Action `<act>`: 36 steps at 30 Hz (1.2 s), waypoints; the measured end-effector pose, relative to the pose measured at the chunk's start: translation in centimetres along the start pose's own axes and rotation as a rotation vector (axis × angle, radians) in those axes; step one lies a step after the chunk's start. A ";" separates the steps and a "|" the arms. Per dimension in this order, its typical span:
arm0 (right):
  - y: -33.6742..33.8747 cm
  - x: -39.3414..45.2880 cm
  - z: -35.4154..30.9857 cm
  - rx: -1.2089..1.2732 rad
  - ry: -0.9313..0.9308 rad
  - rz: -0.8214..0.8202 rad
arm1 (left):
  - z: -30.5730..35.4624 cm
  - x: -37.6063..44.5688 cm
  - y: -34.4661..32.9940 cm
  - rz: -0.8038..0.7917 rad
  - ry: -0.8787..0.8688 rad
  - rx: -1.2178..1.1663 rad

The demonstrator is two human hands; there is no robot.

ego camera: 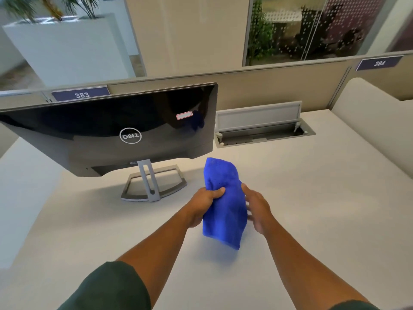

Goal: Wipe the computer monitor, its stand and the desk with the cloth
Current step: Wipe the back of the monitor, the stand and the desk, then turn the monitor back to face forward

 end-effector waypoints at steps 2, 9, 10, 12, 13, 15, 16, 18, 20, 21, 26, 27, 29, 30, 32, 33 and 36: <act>-1.4 -0.2 0.5 0.108 0.040 -0.245 | -0.1 0.3 -1.2 -0.028 0.006 -0.039; 2.4 1.6 2.9 0.168 -0.054 -0.188 | -1.4 1.9 -3.2 0.010 0.054 0.105; 3.8 2.0 2.8 0.120 -0.035 -0.120 | -1.7 2.2 -3.1 0.043 0.062 0.135; 6.2 2.5 2.6 0.052 -0.007 0.014 | -2.3 2.7 -2.8 0.091 0.084 0.172; 7.3 2.6 2.5 0.019 -0.001 0.083 | -2.7 2.8 -2.9 0.101 0.092 0.168; 9.4 2.8 2.2 -0.051 0.001 0.218 | -3.2 3.0 -3.5 0.106 0.100 0.144; 10.2 2.8 2.0 -0.085 0.001 0.273 | -3.5 3.0 -3.8 0.109 0.109 0.142; 11.5 2.8 1.7 -0.167 0.013 0.351 | -4.4 3.2 -4.3 0.117 0.146 0.179; 12.4 2.8 1.5 -0.254 0.023 0.388 | -5.4 3.4 -4.5 0.117 0.188 0.241; 12.7 2.9 1.6 -0.299 0.015 0.394 | -5.9 3.4 -4.6 0.119 0.207 0.256; 13.8 2.4 1.0 -0.616 -0.034 0.455 | -6.6 3.6 -3.2 0.165 0.241 0.452; 14.0 2.3 0.4 -0.709 -0.034 0.494 | -6.3 3.6 -2.6 0.180 0.222 0.514; 13.9 1.8 -1.1 -0.872 -0.012 0.570 | -5.0 3.5 -1.3 0.219 0.157 0.620; 13.5 1.6 -1.9 -0.918 0.017 0.598 | -4.1 3.3 -0.7 0.243 0.113 0.675; 12.2 1.2 -3.5 -0.948 0.094 0.629 | -2.0 2.6 0.5 0.298 0.008 0.787; 11.3 1.1 -4.2 -0.954 0.136 0.629 | -1.0 2.2 1.0 0.328 -0.046 0.826; 7.6 0.7 -6.3 -0.964 0.271 0.584 | 1.9 0.5 2.5 0.400 -0.184 0.881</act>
Point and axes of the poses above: each hand's wrist, its own x-axis towards the middle knuckle, its own y-axis out of the back of the hand, z = x × y, the point moved 10 cm from there along x, towards the middle knuckle, and after that the axes turned 11 degrees about -x, right-handed, at the moved point
